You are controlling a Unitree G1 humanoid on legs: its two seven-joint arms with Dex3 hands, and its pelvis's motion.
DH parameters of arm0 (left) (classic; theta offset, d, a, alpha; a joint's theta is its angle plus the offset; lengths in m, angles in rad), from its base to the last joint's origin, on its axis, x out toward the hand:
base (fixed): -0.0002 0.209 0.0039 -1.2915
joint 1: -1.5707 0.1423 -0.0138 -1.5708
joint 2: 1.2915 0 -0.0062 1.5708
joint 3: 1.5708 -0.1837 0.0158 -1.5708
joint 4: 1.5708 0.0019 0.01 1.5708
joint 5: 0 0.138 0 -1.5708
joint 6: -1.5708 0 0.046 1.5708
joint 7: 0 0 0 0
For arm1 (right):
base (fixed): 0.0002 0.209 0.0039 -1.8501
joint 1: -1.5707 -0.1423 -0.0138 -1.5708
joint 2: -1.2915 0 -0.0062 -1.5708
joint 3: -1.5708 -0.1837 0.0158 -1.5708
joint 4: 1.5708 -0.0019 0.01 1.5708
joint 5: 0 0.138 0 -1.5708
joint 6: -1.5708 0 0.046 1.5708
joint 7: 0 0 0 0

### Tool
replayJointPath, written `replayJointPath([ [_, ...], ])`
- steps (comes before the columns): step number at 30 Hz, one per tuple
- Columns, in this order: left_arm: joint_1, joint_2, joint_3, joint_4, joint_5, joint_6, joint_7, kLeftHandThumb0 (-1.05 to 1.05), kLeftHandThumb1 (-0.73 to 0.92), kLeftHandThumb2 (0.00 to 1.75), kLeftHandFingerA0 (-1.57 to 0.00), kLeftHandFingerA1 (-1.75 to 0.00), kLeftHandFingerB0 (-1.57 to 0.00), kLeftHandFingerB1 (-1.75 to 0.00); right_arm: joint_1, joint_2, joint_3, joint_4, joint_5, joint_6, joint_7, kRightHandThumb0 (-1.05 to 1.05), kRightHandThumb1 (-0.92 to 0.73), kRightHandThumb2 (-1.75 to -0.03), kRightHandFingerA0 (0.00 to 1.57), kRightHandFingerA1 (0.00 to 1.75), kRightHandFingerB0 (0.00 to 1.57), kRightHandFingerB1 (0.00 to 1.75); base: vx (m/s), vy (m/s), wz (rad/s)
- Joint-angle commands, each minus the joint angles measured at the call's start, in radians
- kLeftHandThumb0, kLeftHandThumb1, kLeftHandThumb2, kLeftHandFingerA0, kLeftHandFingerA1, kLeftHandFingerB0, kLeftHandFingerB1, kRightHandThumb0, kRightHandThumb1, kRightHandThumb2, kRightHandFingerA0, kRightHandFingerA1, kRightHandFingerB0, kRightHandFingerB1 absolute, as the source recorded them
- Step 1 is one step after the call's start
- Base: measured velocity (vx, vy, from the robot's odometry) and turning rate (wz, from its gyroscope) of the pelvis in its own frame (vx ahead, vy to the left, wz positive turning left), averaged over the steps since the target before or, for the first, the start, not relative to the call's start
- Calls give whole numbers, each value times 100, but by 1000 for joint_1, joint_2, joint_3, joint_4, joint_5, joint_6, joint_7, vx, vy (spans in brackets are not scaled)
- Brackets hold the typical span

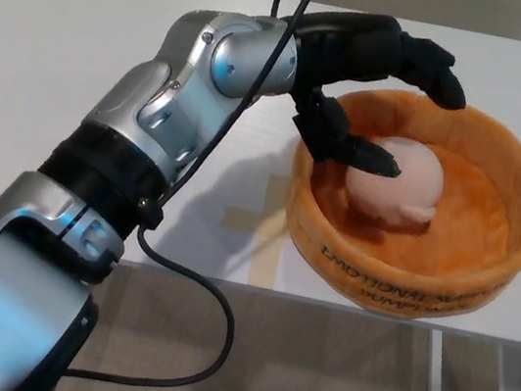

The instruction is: Use the left hand to pick up the pink round toy on the left and place it inside the orange plate on the desk.

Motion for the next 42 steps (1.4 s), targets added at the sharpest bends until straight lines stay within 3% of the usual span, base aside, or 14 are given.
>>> replayJointPath([
  [1,15,20,35,-44,-48,-10,-29,-87,55,91,-4,-20,-21,-42,4,1,6,3,-12,-2,-1,-11,-54,-58,71,93,69,83,0,0,0],
  [9,94,111,140,-299,-162,-13,-114,-96,60,94,-3,-16,-23,-41,5,-2,4,2,-12,-3,-5,-11,-53,-59,70,93,68,83,0,0,0],
  [14,205,210,236,-589,-298,24,-200,-94,56,90,-5,-26,-24,-41,3,-5,-6,4,-2,7,5,-11,-54,-58,68,93,68,83,0,0,0],
  [15,268,250,291,-709,-382,37,-229,-82,49,84,-7,-34,-22,-40,3,-8,-4,4,-6,6,1,-11,-54,-57,71,94,68,82,0,0,0],
  [17,316,277,336,-795,-456,47,-250,-82,49,84,-7,-34,-22,-40,3,-10,-2,4,-10,5,-5,-11,-54,-57,71,94,68,82,0,0,0],
  [18,369,312,396,-895,-549,101,-280,-77,55,58,-14,-32,-30,-31,1,-14,-2,3,-12,5,-2,-11,-54,-58,71,95,68,83,0,0,0],
  [19,382,322,411,-921,-572,117,-287,-77,55,58,-14,-32,-30,-31,0,-15,-2,2,-12,5,0,-11,-54,-58,71,95,68,83,0,0,0],
  [20,446,338,468,-984,-663,143,-303,-69,42,74,-9,-41,-23,-39,-1,-18,0,1,-15,1,-1,-12,-53,-59,70,97,69,84,0,0,0],
  [22,616,369,594,-1112,-834,159,-327,-70,42,74,-10,-40,-23,-39,-5,-23,-1,1,-16,-2,-1,-12,-53,-58,71,94,69,84,0,0,0],
  [26,777,373,685,-1197,-940,155,-342,-64,39,71,-14,-42,-25,-39,-9,-26,-4,2,-13,5,3,-11,-53,-58,69,93,68,83,0,0,0],
  [27,840,372,713,-1221,-984,156,-356,-57,45,54,-25,-35,-32,-31,-11,-26,-5,2,-13,5,1,-11,-52,-58,70,94,69,83,0,0,0],
  [29,957,366,749,-1244,-1036,123,-394,-42,40,52,-29,-35,-32,-31,-14,-24,-3,3,-15,1,-3,-11,-52,-59,71,95,69,84,0,0,0],
  [31,1049,355,763,-1243,-1041,67,-429,-44,32,58,-33,-44,-33,-38,-14,-23,0,3,-18,-3,-3,-12,-52,-60,70,96,69,85,0,0,0],
  [42,1474,290,747,-1147,-999,131,-495,-32,39,58,-33,-43,-36,-38,-14,-28,-3,2,-16,1,5,-12,-54,-59,68,92,67,82,0,0,0],
])
